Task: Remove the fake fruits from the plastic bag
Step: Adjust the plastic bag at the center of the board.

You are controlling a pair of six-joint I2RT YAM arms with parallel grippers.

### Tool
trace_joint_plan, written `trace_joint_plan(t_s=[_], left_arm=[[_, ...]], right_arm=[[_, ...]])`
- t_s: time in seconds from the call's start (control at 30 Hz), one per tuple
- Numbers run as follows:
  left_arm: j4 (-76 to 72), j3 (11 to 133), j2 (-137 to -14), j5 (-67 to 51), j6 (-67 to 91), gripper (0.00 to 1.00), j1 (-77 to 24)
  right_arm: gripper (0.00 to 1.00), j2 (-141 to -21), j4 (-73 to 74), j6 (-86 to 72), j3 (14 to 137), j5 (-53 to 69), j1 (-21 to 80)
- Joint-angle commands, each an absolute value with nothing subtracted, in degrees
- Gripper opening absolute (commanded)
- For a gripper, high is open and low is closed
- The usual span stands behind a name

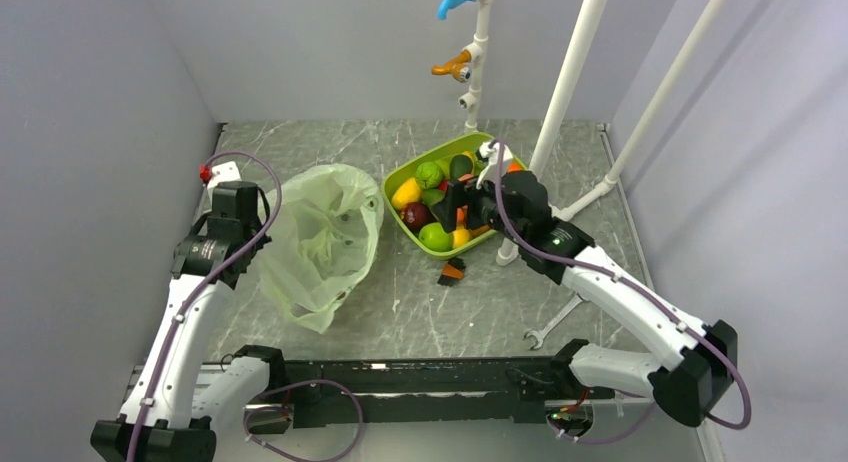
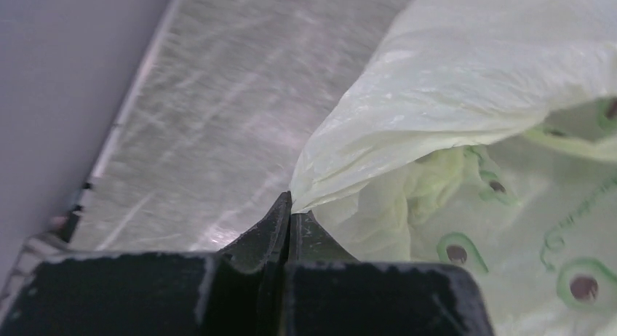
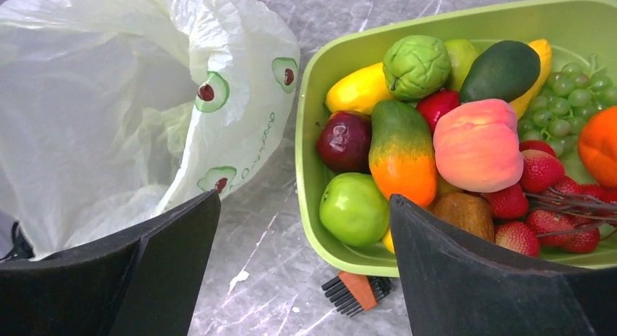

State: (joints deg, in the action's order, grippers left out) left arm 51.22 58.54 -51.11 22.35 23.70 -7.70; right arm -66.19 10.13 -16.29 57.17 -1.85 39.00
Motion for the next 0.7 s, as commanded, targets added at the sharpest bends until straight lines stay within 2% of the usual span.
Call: trace_joint_plan(t_s=[0.0, 0.13, 0.2, 0.27, 0.33, 0.4, 0.43, 0.5, 0.67], left_arm=[[46.48, 60.64, -52.02, 39.48, 22.30, 0.06, -7.00], [47.21, 61.79, -52.23, 41.79, 23.40, 0.13, -6.28], [47.64, 62.91, -51.71, 41.15, 23.63, 0.23, -5.95], [48.08, 64.62, -50.89, 39.24, 23.37, 0.46, -5.82], [49.49, 67.38, -50.27, 35.76, 23.11, 0.78, -5.80], [51.57, 71.23, -49.81, 31.06, 22.38, 0.95, -5.80], [52.87, 73.46, -49.75, 28.61, 21.66, 0.99, -5.80], [54.98, 78.19, -49.39, 23.42, 20.53, 0.99, -5.80], [53.09, 87.28, -45.65, 8.29, 17.59, 0.99, -5.80]], right_arm=[[0.89, -60.12, 8.04, -15.68, 55.26, -0.26, 39.11], [0.89, -56.55, 9.25, -14.85, 54.43, -0.34, 39.05], [0.89, -55.20, 10.45, -14.46, 54.53, -0.70, 39.10], [0.89, -53.81, 11.89, -13.97, 54.94, -1.34, 39.11], [0.89, -52.41, 13.56, -13.59, 55.61, -2.21, 39.02], [0.90, -50.51, 15.42, -13.47, 56.43, -3.55, 39.10], [0.91, -49.67, 16.37, -13.37, 56.89, -4.66, 39.11], [0.99, -47.70, 18.43, -13.10, 57.65, -6.85, 39.11], [1.00, -43.20, 24.47, -11.58, 60.67, -13.86, 39.10]])
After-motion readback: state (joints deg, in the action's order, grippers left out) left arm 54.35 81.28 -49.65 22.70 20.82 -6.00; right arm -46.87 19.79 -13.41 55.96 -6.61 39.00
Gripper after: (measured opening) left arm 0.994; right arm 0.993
